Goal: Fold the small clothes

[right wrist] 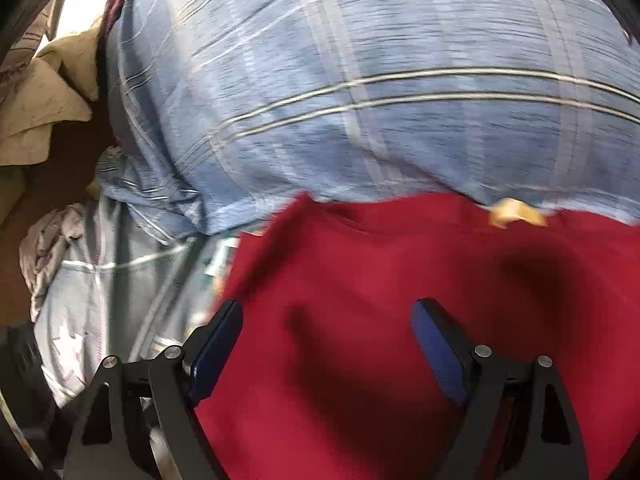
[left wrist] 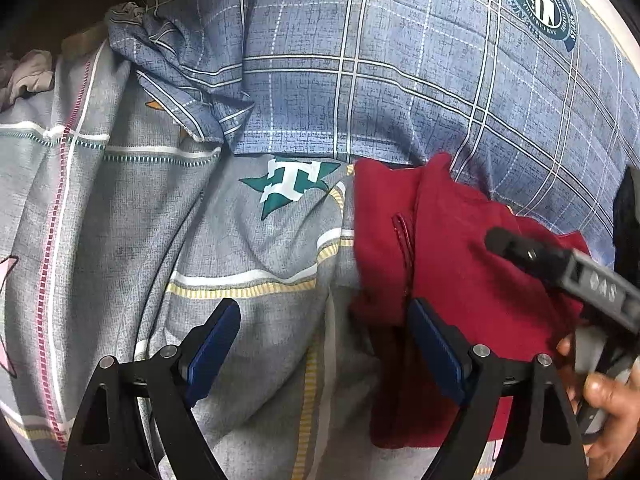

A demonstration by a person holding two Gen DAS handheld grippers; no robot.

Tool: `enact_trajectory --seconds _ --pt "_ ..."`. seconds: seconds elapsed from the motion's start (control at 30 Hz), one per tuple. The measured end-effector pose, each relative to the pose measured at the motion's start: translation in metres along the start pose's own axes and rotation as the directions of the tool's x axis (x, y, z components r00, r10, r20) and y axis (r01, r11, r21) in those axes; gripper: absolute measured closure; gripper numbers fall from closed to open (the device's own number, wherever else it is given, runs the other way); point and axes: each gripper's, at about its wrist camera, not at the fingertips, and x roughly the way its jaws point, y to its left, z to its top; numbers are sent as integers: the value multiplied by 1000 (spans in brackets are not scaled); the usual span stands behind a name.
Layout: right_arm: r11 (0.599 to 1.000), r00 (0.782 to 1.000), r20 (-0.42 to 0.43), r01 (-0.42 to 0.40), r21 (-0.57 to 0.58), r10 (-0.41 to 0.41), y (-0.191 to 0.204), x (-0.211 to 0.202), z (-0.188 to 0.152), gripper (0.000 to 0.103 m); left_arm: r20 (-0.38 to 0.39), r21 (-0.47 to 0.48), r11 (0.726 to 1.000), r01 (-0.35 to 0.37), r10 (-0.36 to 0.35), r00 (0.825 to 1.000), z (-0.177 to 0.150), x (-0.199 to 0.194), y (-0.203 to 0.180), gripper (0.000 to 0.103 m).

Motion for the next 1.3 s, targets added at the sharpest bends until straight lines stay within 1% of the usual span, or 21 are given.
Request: enact_trajectory --seconds 0.07,0.1,0.17,0.23,0.33,0.43,0.53,0.73,0.9,1.1,1.2,1.27,1.3 --pt "999 999 29 -33 -17 34 -5 -1 -5 15 7 9 1000 -11 11 1000 -1 -1 -2 16" --pt "999 999 42 -34 -35 35 -4 -1 -8 15 12 16 1000 -18 18 1000 -2 -1 -3 16" --pt "997 998 64 -11 -76 16 3 1 -13 13 19 30 999 -28 28 999 -3 -2 -6 16" --pt "994 998 62 19 -103 -12 9 3 -15 11 30 46 998 -37 36 999 -4 -3 -8 16" --pt "992 998 57 26 -127 -19 13 6 -14 7 50 63 997 -54 51 997 -4 -7 -10 16" --pt "992 998 57 14 -129 -7 13 5 -15 4 73 70 996 -58 53 996 -4 -12 -12 16" --pt "992 998 52 -19 -126 25 12 6 -14 0 98 73 995 -64 57 994 -5 -18 -13 16" --pt "993 998 55 -38 -114 44 9 6 -13 0 110 72 995 -63 55 992 -6 -20 -13 16" --pt "992 999 46 -20 -126 26 11 7 -13 0 107 70 996 -62 54 993 -5 -20 -12 16" --pt "993 997 55 -43 -108 49 9 8 -11 0 80 64 996 -65 60 995 -3 -14 -11 16" --pt "992 999 51 -9 -124 15 13 8 -12 0 64 71 995 -76 71 995 -3 -10 -13 16" --pt "992 998 55 41 -121 -35 20 5 -11 0 55 66 995 -73 69 996 -2 -10 -11 16" --pt "992 998 51 53 -117 -48 24 4 -8 0 50 58 996 -68 65 997 -1 -9 -10 16"
